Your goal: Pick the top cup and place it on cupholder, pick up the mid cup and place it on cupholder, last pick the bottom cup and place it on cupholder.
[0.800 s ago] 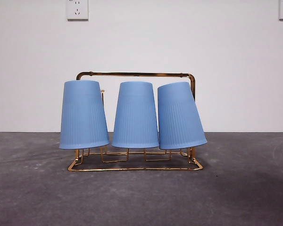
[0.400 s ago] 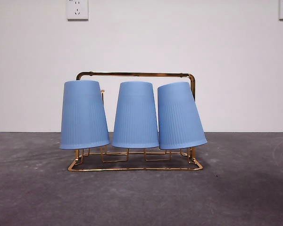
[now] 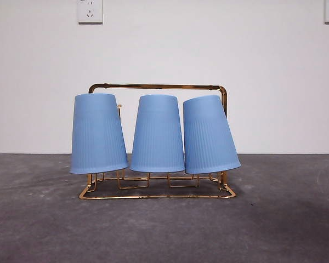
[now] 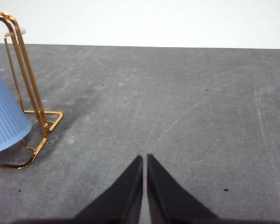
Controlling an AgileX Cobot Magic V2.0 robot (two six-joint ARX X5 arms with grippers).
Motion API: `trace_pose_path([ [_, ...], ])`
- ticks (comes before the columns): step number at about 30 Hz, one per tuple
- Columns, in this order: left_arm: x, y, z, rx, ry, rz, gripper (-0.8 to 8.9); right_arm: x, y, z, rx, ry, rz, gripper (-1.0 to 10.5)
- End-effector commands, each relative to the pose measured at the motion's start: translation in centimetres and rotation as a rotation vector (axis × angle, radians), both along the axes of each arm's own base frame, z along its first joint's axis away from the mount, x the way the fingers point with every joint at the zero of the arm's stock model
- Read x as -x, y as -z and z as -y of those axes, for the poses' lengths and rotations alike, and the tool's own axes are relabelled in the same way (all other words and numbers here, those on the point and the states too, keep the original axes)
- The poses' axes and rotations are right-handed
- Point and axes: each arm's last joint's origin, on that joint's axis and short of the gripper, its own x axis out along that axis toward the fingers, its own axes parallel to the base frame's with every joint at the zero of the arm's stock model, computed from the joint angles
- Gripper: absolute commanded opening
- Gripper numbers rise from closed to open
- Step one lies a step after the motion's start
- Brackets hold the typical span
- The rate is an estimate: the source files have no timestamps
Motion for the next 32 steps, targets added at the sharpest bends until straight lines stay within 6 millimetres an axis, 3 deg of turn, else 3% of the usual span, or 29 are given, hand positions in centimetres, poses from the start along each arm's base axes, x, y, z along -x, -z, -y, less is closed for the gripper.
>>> trace_pose_path([
  [1, -0.08, 0.75, -0.03, 0.000, -0.003, -0.026, 0.15, -0.02, 0.07, 0.02, -0.008, 0.005, 0.004, 0.1],
  [32, -0.10, 0.78, -0.03, 0.000, -0.003, -0.029, 0.15, -0.02, 0.07, 0.02, -0.008, 0.005, 0.004, 0.1],
])
